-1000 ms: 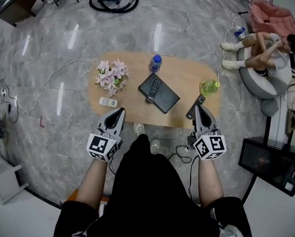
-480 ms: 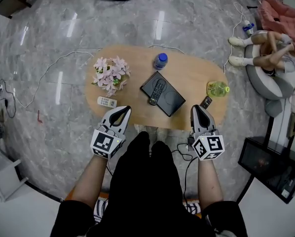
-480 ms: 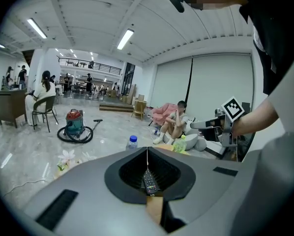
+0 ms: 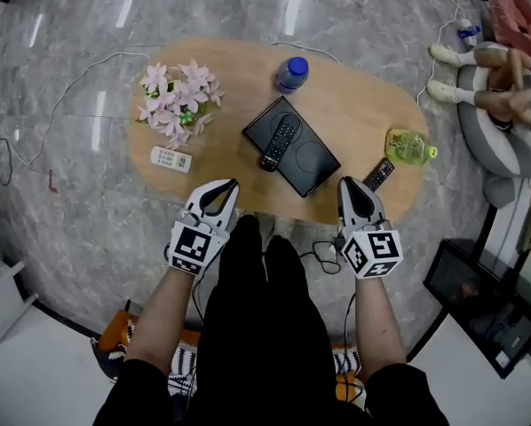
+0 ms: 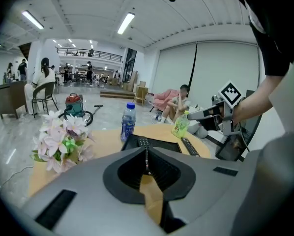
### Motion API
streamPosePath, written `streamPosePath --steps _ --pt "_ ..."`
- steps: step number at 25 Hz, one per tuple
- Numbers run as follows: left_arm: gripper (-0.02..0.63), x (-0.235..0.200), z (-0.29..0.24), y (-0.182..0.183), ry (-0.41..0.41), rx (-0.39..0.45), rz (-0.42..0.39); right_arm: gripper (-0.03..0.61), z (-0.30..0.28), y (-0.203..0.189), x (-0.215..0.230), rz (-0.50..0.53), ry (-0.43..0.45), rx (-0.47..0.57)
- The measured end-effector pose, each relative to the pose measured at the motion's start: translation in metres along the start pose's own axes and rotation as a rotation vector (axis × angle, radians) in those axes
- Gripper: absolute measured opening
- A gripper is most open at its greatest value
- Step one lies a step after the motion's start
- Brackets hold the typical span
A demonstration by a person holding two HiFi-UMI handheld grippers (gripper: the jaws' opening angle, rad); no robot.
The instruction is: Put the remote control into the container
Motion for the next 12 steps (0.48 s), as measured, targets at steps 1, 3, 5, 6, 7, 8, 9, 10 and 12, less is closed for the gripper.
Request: streamPosePath --steps 1,3,5,6,7,8,9,10,12 --pt "0.009 0.001 -0.006 -0.008 0.002 -0.008 0.002 0.012 -0.004 -0.008 0.003 0.0 0.008 -0.017" --pt "0.009 0.003 -0.018 -0.023 0.004 -0.023 -0.004 0.012 -0.015 -0.023 0.009 0.006 0.02 -0.054" --pt "0.009 0.004 -0.028 -0.037 0.004 -0.039 -0.014 0.012 -0.024 -0.036 0.015 0.015 0.028 -0.089" --pt "0.009 0.005 -0.032 -0.043 0.006 -0.043 -0.013 0.012 -0.029 -0.041 0.017 0.02 0.032 -0.104" --pt "0.009 0.005 -0.034 -0.047 0.009 -0.045 -0.007 0.012 -0.032 -0.045 0.019 0.025 0.035 -0.115" --pt "0.009 0.006 -0.036 -0.051 0.014 -0.044 0.003 0.013 -0.036 -0.048 0.021 0.03 0.039 -0.125" --pt "0.009 0.007 -0.037 -0.055 0.019 -0.044 0.014 0.014 -0.039 -0.051 0.022 0.034 0.043 -0.132" --pt "0.009 0.008 -0.038 -0.06 0.022 -0.045 0.021 0.015 -0.043 -0.053 0.023 0.034 0.046 -0.137" --pt "0.009 0.009 -0.041 -0.068 0.025 -0.052 0.027 0.03 -0.052 -0.058 0.024 0.03 0.054 -0.148"
Point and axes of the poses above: the fingertips, and each gripper's own axes: z backward along the fingers, x to its right, y out of its top, the point moved 7 cm from there along z, backward along the fingers, and after that the axes turned 7 degrees about y, right-handed, at the moved point
